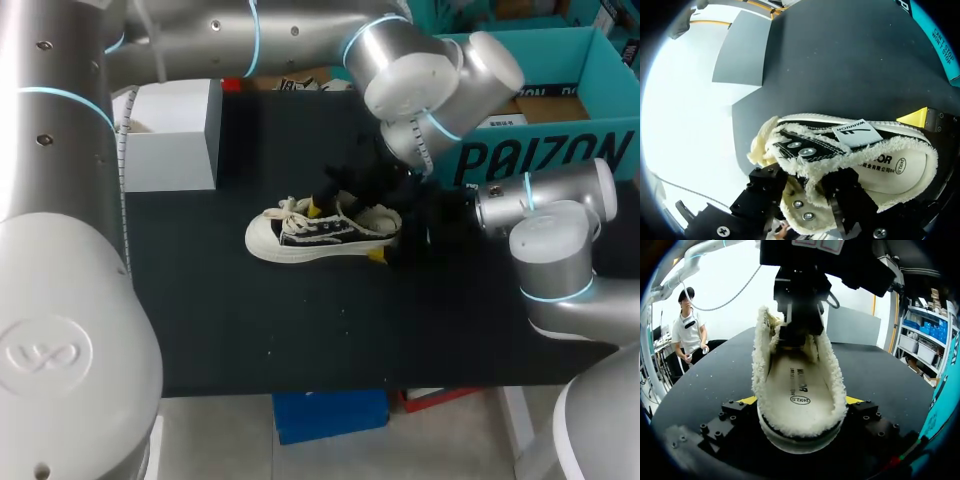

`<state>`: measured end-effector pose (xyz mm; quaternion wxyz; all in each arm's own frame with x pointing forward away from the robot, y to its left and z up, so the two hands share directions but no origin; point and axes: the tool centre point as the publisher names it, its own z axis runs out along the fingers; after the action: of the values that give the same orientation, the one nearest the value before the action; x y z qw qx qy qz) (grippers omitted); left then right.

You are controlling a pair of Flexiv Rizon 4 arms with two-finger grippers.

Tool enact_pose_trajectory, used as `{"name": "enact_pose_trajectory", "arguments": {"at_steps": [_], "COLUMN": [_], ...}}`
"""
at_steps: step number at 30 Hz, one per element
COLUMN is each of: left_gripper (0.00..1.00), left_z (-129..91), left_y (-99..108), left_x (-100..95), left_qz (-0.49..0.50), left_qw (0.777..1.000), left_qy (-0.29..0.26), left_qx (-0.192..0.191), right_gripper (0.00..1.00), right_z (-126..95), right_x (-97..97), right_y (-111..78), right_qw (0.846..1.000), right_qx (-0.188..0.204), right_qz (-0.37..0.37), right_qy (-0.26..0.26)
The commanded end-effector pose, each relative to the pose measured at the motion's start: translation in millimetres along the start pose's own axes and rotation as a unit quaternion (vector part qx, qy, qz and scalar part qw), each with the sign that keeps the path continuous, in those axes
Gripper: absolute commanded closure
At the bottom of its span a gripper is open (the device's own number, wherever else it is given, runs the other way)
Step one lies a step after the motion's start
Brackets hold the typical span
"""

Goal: Take the shoe out of the shoebox, open the shoe tongue, remove and reinsert the insole, then place the shoe into the shoebox

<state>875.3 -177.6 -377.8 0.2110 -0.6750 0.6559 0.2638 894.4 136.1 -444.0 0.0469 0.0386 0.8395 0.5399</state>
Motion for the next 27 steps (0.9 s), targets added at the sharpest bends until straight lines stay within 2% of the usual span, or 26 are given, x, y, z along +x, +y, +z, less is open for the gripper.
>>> {"name": "enact_pose_trajectory", "arguments": {"at_steps": [1, 17, 21, 27], "left_gripper": [1.00, 1.00, 1.00, 1.00], "left_z": [-1.6, -31.0, -32.6, -23.4], "left_y": [0.6, 3.1, 2.2, -0.6], "left_x": [-6.7, -24.4, -35.2, -50.3], "left_qz": [0.000, 0.003, -0.003, -0.011], "left_qw": [1.000, 0.999, 0.998, 0.997], "left_qy": [0.009, 0.035, 0.047, 0.069], "left_qx": [0.006, 0.041, 0.043, 0.036], "right_gripper": [1.00, 1.00, 1.00, 1.00], "right_z": [2.7, 2.7, 2.7, 2.7], "right_x": [-0.7, -0.7, -0.7, -0.7], "right_y": [-0.5, -0.5, -0.5, -0.5], "right_qw": [1.000, 1.000, 1.000, 1.000], "right_qx": [0.001, 0.001, 0.001, 0.001], "right_qz": [0.001, 0.001, 0.001, 0.001], "right_qy": [-0.001, -0.001, -0.001, -0.001]}}
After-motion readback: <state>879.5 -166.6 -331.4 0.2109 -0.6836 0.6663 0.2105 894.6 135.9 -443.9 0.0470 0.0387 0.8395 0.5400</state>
